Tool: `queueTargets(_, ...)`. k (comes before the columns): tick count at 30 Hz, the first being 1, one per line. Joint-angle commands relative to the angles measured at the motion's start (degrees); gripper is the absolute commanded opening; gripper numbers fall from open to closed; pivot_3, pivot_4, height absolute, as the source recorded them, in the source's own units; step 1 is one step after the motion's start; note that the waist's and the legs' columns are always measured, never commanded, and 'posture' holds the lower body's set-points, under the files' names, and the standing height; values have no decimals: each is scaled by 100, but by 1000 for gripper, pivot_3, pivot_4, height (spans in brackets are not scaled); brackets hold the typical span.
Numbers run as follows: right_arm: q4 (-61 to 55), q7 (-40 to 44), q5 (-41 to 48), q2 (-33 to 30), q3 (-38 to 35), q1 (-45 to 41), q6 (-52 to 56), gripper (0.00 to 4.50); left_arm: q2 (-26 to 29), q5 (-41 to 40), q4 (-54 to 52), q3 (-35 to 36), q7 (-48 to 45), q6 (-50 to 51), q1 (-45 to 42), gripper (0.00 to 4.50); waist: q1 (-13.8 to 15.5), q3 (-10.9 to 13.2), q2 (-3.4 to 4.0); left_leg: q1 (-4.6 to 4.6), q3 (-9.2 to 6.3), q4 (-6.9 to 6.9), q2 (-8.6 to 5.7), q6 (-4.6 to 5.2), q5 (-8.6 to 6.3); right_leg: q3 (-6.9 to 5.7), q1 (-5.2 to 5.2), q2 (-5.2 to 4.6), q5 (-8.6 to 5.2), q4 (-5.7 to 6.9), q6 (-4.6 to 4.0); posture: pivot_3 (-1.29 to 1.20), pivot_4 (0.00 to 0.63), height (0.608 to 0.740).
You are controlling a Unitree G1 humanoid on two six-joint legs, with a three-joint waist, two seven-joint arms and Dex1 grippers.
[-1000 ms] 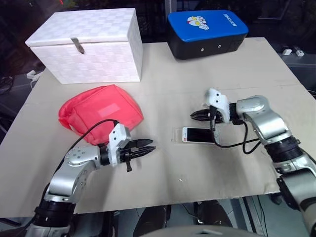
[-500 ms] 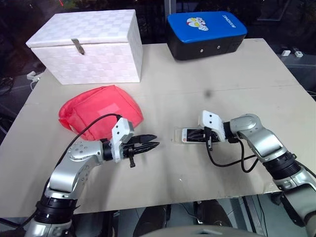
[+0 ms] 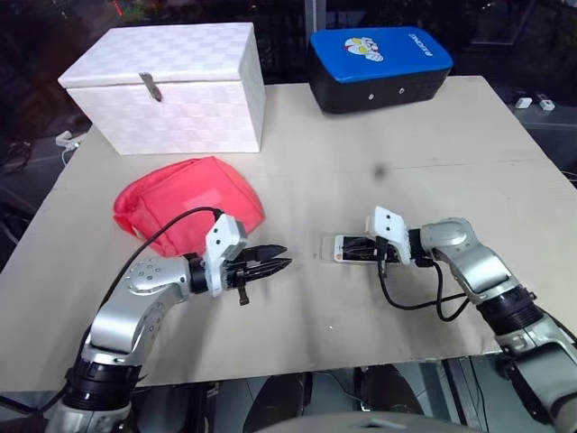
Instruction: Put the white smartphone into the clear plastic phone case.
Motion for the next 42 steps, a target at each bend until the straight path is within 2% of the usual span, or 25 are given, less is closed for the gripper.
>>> queueTargets(1, -1011, -95, 426, -277, -576, 54, 601, 0, -27, 85, -62, -193, 95, 109, -250, 1174, 5, 10, 5, -8, -1, 1, -1, 0, 0, -2, -6, -1, 0, -1, 0, 0, 150, 740)
queueTargets(2, -1260, -165, 472, -373, -687, 99, 757, 0, -37, 127, 24, -272, 128, 165, -338, 1174, 1, 10, 5, -21, -1, 3, -1, 0, 0, 0, -20, -1, 0, 0, 0, 0, 150, 740)
queueTargets(3, -1514, -241, 522, -470, -791, 153, 939, 0, -41, 163, 116, -351, 122, 217, -418, 580, -4, 9, 5, -48, -1, 7, -1, -1, 1, -1, -49, 0, 1, 5, 1, 0, 150, 740)
queueTargets(5, -1978, -459, 524, -665, -1016, 334, 1205, 0, -60, 325, 296, -557, 26, 92, -550, 93, -11, 9, 5, -60, -1, 7, -1, -1, 2, -2, -61, 1, 1, 8, 1, 0, 150, 740)
queueTargets(13, -3184, -1622, 210, -1269, -1902, 1564, 2123, 0, -464, 1067, 1355, -1169, 132, -381, -1093, 93, 13, 11, 4, -87, 0, 5, -2, -1, 2, 1, -86, -2, 1, 0, 1, 0, 150, 740)
queueTargets(20, -3609, -2042, 128, -1433, -1986, 2101, 2469, 0, -816, 1370, 1898, -1414, 101, -566, -1482, 93, 3, 10, 3, -83, 2, 8, -2, -1, 2, 2, -83, -1, 1, 6, 1, 0, 150, 740)
queueTargets(25, -3447, -2143, -32, -1349, -1418, 1882, 2354, 0, -997, 1688, 2348, -1601, 91, -779, -1757, 93, 16, 8, 2, -78, 3, 11, -2, -1, 2, 0, -77, -1, 1, 8, 2, 0, 150, 740)
queueTargets(33, -3245, -2160, -321, -1122, -382, 1349, 2234, 0, -1049, 1768, 2431, -1606, -58, -870, -1751, 93, 22, 8, 1, -73, 2, 13, -2, -1, 3, -2, -70, -1, 1, 7, 2, 0, 150, 740)
queueTargets(37, -3244, -2232, -285, -938, -351, 1229, 2299, 0, -1076, 1806, 2395, -1614, -40, -844, -1706, 93, 29, 6, -1, -73, 2, 13, -2, -1, 3, -2, -69, -1, 1, 8, 2, 0, 150, 740)
queueTargets(42, -3490, -2209, -65, -1045, -905, 1148, 2652, 0, -1094, 1812, 2405, -1595, -27, -849, -1701, 93, 51, 6, -1, -73, 1, 14, -3, -1, 3, -2, -69, -2, 1, 8, 2, 0, 150, 740)
